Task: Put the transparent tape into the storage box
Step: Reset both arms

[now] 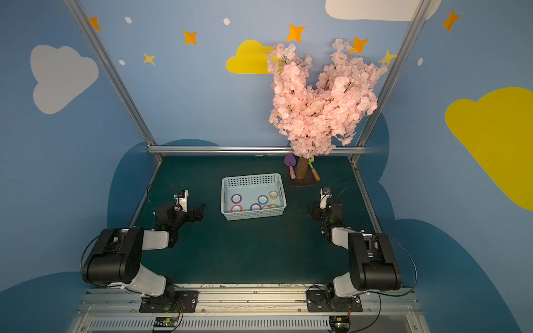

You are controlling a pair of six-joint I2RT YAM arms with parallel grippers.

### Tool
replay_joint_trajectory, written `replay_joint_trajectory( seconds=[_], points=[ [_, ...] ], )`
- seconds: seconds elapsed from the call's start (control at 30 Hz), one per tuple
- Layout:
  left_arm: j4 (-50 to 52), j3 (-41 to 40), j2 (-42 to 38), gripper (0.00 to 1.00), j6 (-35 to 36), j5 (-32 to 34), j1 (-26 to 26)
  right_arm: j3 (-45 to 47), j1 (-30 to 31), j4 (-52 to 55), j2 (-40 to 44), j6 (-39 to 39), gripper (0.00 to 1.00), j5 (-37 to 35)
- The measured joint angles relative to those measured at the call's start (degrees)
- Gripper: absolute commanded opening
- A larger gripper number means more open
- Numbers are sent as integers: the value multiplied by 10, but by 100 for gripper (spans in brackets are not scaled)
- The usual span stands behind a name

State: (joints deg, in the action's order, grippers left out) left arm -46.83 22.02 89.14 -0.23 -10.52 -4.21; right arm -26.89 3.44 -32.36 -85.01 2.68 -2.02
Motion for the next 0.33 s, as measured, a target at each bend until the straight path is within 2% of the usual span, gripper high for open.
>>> replay_joint_trajectory(
  seconds=[0.33],
  points=[
    [0,0,0,100,0,0,0,0,-1,0,0,0,98,2]
  ],
)
